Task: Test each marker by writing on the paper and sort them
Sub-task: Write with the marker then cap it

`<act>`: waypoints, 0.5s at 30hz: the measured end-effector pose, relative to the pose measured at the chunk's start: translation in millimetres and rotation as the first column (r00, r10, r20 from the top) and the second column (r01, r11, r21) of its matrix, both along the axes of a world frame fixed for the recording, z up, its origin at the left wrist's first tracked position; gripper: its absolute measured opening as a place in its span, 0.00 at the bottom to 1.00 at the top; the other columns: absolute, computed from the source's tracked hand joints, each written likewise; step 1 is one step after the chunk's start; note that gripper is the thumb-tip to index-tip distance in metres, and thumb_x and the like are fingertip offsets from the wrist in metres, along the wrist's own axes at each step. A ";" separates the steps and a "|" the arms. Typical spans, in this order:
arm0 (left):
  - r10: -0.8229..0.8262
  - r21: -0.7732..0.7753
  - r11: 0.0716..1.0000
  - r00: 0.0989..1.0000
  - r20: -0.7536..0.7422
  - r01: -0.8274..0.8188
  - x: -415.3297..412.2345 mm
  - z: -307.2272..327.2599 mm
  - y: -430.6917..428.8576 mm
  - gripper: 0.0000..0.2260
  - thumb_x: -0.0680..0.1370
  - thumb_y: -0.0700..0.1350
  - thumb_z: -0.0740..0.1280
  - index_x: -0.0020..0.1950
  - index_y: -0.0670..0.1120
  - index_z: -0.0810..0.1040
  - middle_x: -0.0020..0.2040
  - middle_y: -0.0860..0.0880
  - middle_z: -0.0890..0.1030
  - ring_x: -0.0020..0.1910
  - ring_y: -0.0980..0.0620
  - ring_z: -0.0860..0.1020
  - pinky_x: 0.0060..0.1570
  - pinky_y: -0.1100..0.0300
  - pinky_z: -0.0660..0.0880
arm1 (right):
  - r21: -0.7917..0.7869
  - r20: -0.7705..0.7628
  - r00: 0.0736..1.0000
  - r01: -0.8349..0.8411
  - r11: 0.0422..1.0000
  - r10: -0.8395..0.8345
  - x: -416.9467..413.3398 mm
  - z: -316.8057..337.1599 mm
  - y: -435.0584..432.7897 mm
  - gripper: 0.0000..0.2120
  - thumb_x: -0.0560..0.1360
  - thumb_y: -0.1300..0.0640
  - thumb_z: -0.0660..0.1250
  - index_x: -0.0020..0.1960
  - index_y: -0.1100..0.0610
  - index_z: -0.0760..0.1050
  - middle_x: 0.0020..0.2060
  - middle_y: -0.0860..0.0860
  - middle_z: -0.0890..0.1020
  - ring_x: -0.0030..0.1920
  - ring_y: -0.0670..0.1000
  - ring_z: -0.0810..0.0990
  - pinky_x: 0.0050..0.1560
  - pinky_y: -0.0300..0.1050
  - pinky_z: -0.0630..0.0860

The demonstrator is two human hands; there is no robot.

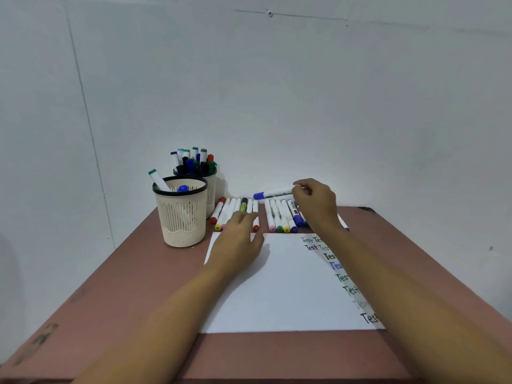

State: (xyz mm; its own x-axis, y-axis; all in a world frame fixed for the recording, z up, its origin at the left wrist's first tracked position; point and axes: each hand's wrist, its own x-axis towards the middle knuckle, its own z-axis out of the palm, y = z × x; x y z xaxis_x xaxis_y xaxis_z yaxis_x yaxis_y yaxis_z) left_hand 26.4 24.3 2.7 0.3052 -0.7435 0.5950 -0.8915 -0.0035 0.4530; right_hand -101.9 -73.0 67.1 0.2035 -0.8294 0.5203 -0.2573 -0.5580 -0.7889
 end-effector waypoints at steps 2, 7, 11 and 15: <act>-0.040 -0.115 0.992 0.996 0.076 0.049 -1.7 2.0 0.6 0.19 0.78 0.45 0.64 0.67 0.41 0.72 0.64 0.42 0.73 0.63 0.44 0.73 0.55 0.57 0.71 | 0.087 0.111 0.992 -0.063 0.994 0.053 -14.7 -1.2 10.3 0.09 0.75 0.61 0.60 0.45 0.58 0.80 0.35 0.54 0.79 0.38 0.51 0.75 0.44 0.47 0.76; -0.119 0.041 0.993 0.974 0.191 0.113 -9.2 1.9 0.4 0.18 0.80 0.51 0.61 0.67 0.43 0.71 0.55 0.44 0.78 0.54 0.44 0.76 0.49 0.55 0.71 | 0.313 0.423 0.904 -0.208 0.927 0.060 -30.4 -16.7 30.1 0.11 0.77 0.63 0.59 0.37 0.62 0.72 0.26 0.50 0.67 0.30 0.49 0.63 0.31 0.43 0.68; -0.113 0.056 0.993 0.980 0.164 0.105 -22.8 4.1 5.8 0.14 0.81 0.51 0.56 0.62 0.45 0.70 0.51 0.49 0.77 0.51 0.47 0.75 0.41 0.56 0.67 | 0.431 0.513 0.854 -0.344 0.834 0.088 -22.3 -29.3 44.8 0.13 0.78 0.49 0.64 0.41 0.57 0.72 0.25 0.49 0.71 0.24 0.46 0.68 0.25 0.38 0.64; -0.157 0.049 0.987 0.970 0.187 0.151 -27.2 8.8 10.6 0.12 0.81 0.53 0.57 0.57 0.46 0.71 0.46 0.51 0.75 0.48 0.49 0.75 0.41 0.56 0.68 | 0.454 0.457 0.875 -0.386 0.803 0.162 -14.6 -35.4 54.5 0.15 0.76 0.51 0.68 0.35 0.56 0.70 0.24 0.49 0.66 0.20 0.43 0.62 0.21 0.34 0.58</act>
